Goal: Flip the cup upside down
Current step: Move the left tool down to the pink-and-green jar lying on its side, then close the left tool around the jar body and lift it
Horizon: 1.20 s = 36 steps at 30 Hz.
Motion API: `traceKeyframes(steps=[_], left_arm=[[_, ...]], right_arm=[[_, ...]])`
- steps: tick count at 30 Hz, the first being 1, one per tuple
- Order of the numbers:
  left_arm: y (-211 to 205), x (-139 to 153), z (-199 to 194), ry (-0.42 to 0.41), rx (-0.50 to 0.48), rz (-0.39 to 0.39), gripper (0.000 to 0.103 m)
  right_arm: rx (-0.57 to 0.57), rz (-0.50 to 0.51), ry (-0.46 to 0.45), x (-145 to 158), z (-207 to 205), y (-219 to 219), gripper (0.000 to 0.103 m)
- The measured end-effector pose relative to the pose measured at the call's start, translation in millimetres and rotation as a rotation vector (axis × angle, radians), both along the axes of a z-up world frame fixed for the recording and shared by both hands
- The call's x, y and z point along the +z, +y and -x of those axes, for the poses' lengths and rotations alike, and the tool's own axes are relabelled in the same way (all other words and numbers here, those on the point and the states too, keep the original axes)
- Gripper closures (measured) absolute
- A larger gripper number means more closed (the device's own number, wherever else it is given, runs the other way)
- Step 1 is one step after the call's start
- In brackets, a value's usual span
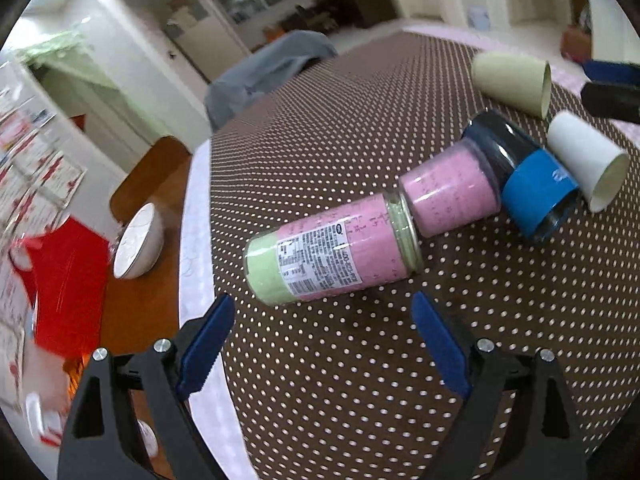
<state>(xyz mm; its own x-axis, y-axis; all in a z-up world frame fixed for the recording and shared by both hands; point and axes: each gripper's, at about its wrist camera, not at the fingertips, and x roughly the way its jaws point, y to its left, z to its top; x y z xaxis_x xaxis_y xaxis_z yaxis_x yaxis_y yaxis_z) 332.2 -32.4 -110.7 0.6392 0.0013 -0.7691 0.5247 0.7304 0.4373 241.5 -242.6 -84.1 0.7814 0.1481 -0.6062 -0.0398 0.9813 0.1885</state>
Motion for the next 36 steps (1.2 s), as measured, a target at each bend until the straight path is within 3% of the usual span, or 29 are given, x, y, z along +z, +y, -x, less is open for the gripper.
traceKeyframes(steps=[9, 18, 23, 26, 29, 31, 36], left_arm=[[-14, -13, -29, 0.036, -0.287, -0.265, 0.014], [-27, -43, -51, 0.080, -0.538, -0.454, 0.014], [-35, -57, -54, 0.137, -0.643, -0.492, 0.014], [-39, -67, -54, 0.152, -0.672, -0.531, 0.014], [-39, -66, -52, 0.173, -0.664, -0.520, 0.015], [-37, -65, -49, 0.184, -0.650, -0.510, 0.021], [-30, -63, -59, 0.206, -0.521, -0.512, 0.022]], right_arm=[[0.004, -0.026, 0.059, -10, -25, -2, 0.006], [-0.022, -0.045, 0.086, -14, -38, -8, 0.006], [-0.026, -0.046, 0.104, -18, -41, -10, 0.006], [-0.033, -0.053, 0.107, -19, -40, -13, 0.006], [-0.041, -0.065, 0.105, -18, -36, -18, 0.006], [-0.045, -0.071, 0.100, -17, -32, -19, 0.006], [-0.049, -0.085, 0.086, -15, -20, -24, 0.006]])
